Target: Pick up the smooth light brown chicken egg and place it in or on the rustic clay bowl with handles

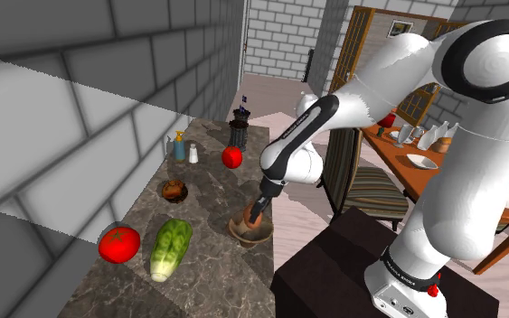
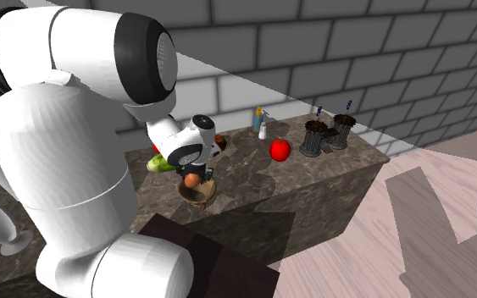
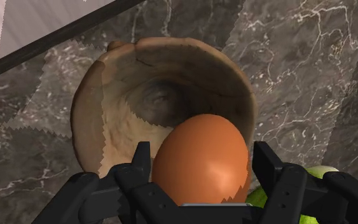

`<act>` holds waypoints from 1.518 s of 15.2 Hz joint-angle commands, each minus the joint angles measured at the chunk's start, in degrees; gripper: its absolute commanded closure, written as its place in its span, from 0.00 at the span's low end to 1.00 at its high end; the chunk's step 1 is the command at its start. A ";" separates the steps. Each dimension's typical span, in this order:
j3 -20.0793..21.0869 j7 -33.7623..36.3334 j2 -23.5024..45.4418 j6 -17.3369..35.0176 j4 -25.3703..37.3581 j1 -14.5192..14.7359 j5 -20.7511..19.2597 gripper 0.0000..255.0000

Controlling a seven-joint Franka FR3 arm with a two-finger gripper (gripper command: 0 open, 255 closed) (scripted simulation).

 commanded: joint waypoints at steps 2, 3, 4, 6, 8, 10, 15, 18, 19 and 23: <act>0.98 -3.41 2.90 1.86 0.88 -0.49 3.39 1.00; 1.55 -5.13 4.36 2.74 1.39 -0.82 5.07 1.00; 1.58 -5.12 4.36 2.75 1.39 -0.85 5.06 1.00; 1.59 -5.11 4.36 2.75 1.39 -0.86 5.05 1.00; 1.59 -5.12 4.36 2.75 1.39 -0.86 5.05 1.00; 1.59 -5.12 4.36 2.75 1.39 -0.86 5.05 1.00; 1.59 -5.11 4.36 2.74 1.39 -0.86 5.05 0.00; 0.50 -2.99 1.77 1.17 0.30 -0.62 2.56 0.00; -0.54 -0.93 -0.79 -0.46 -0.68 -0.47 0.05 0.00; -1.90 2.60 -5.29 -3.48 -2.15 -0.77 -4.42 0.00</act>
